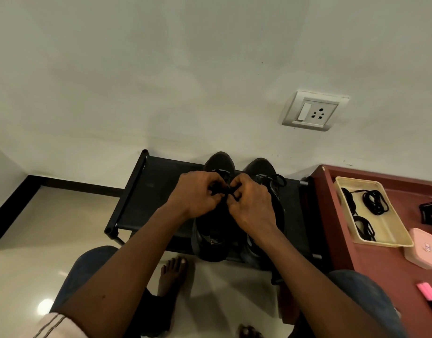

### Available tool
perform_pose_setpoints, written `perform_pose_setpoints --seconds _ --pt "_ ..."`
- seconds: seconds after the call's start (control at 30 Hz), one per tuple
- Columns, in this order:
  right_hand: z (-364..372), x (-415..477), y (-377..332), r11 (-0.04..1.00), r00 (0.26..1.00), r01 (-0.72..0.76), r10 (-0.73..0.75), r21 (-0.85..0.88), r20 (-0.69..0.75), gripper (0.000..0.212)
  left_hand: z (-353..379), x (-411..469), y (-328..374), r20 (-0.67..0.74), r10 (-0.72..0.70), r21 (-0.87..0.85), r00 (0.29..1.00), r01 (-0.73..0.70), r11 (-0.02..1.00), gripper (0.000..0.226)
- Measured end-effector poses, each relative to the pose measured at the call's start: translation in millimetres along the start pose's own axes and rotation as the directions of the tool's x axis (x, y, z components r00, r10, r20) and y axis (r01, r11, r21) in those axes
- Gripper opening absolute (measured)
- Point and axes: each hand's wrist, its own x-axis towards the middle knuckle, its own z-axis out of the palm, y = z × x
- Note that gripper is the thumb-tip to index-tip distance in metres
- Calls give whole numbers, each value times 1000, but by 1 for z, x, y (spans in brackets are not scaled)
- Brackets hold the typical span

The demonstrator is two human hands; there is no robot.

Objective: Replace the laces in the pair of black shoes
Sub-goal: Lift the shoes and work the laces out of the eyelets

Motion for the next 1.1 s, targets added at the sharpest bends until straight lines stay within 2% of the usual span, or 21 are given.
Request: perform_pose_setpoints --seconds 0.07,0.13,0.27,0.37,0.43,0.5,0.57,0.6,0.67,0.73,0.77,0.8,0.83,0.87,0.93,0.97,1.03,1.1 --pt "0 0 1 1000 1000 -13 13 20 4 24 -1 1 -1 -8 44 131 999 -42 990 24" --pt "0 1 2 1000 1000 -16 16 23 13 24 -1 2 -3 -19 66 163 998 -62 985 23" --pt "1 3 4 999 999 -28 27 15 30 23 1 -1 -6 -120 -15 -16 993 13 1000 11" --pt "0 3 6 999 999 -35 34 3 34 23 -3 0 -10 -204 -173 -318 964 102 943 4" --pt "0 3 7 999 999 -39 38 10 37 23 -10 2 -13 -228 -319 -600 920 125 790 5" --pt "0 3 8 999 999 -40 39 9 33 24 -19 5 -15 -200 -523 -837 829 133 531 11" --pt "0 3 8 999 999 -42 42 10 24 26 -26 6 -23 -78 -691 -946 718 166 279 10" --pt "1 3 8 999 999 -42 41 11 20 26 -27 6 -27 5 -721 -969 693 182 169 8" --pt "2 3 8 999 999 -34 34 11 20 27 -27 5 -32 161 -674 -982 721 187 -34 14" --pt "4 3 7 1000 999 -22 22 -2 29 26 -23 5 -28 229 -595 -973 771 172 -152 22" --pt "4 3 7 1000 999 -20 20 -8 34 26 -21 5 -23 213 -574 -977 791 163 -138 22" --pt "4 3 7 1000 999 -18 18 -10 36 26 -19 7 -19 161 -567 -986 808 160 -53 21" --pt "4 3 8 1000 999 -16 16 -9 37 26 -17 7 -15 84 -551 -980 830 170 106 19" --pt "3 4 8 1000 999 -14 14 -6 38 26 -15 6 -13 -3 -504 -929 864 185 322 17" --pt "3 5 9 1000 999 -13 13 3 46 25 -11 3 -12 -111 -314 -651 943 170 740 9" --pt "3 5 9 1000 999 -13 13 6 50 23 -9 1 -11 -95 -212 -475 973 143 868 6" --pt "2 6 10 1000 999 -15 14 1 52 22 -3 -2 -7 8 -85 -161 996 85 983 15" --pt "2 7 10 1000 998 -17 17 2 52 22 4 -2 -4 50 -42 3 998 42 999 16"
